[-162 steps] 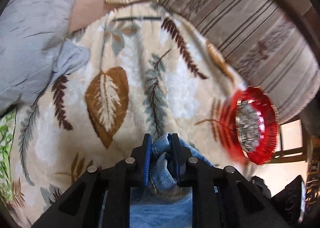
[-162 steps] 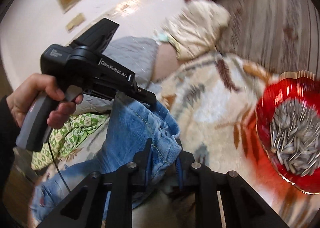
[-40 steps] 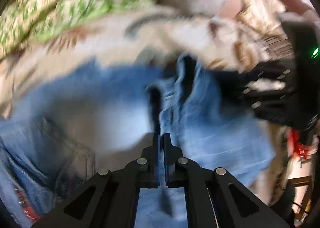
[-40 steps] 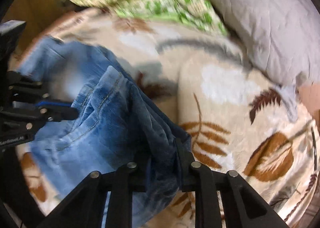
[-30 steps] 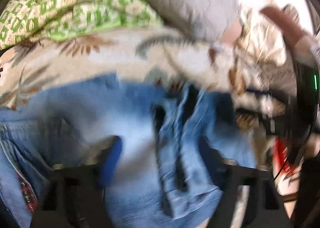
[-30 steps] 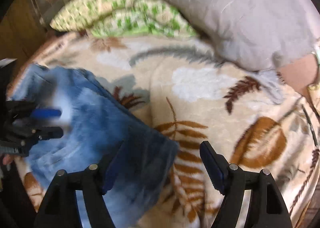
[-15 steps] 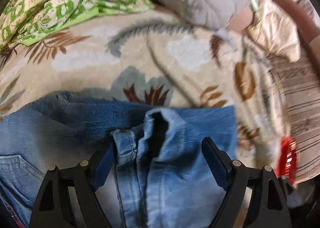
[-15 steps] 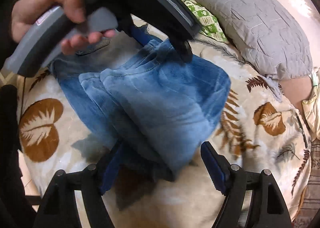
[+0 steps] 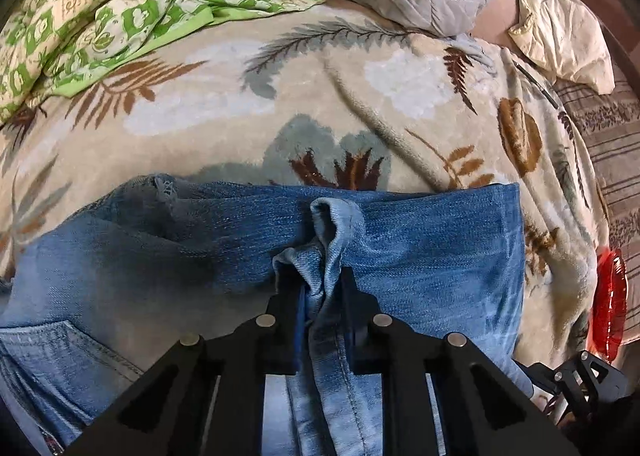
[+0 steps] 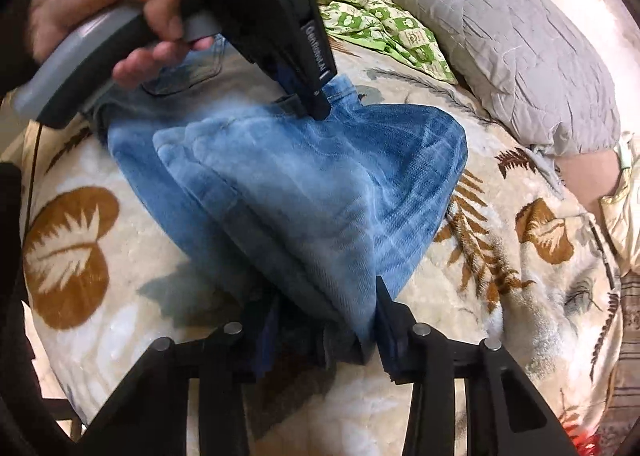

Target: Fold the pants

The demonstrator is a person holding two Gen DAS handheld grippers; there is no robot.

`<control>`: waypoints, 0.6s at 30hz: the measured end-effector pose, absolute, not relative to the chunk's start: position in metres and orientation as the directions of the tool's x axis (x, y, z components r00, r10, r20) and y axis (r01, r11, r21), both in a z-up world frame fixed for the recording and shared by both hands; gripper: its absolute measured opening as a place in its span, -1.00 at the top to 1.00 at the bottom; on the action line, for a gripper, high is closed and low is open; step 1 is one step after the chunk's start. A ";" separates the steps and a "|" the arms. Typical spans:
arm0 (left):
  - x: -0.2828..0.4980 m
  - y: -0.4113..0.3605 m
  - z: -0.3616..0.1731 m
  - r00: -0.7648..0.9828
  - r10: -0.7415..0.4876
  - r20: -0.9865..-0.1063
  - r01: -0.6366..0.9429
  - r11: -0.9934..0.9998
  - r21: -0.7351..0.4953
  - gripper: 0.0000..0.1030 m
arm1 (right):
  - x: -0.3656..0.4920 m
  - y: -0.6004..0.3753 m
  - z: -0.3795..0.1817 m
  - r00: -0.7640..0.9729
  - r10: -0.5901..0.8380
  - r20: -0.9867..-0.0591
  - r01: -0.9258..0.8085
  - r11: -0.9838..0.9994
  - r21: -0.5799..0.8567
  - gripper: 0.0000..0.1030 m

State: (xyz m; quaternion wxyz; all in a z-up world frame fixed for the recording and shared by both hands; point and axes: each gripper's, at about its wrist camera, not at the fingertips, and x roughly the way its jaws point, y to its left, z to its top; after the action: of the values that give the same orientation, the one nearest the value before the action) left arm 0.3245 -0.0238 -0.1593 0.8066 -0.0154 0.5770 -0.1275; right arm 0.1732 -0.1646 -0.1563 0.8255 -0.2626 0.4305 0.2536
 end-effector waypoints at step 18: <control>0.088 0.178 -0.110 0.731 -0.266 -0.629 -0.155 0.832 -0.532 -1.00 | 0.216 -0.109 -0.027 0.554 0.368 -0.747 -0.643 0.759 -0.103 -0.76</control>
State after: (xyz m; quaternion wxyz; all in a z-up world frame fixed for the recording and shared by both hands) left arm 0.0882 0.1783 -0.1097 0.8846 -0.2879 0.3655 -0.0313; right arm 0.2165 -0.1085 -0.0267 0.8615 -0.1860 0.3703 0.2933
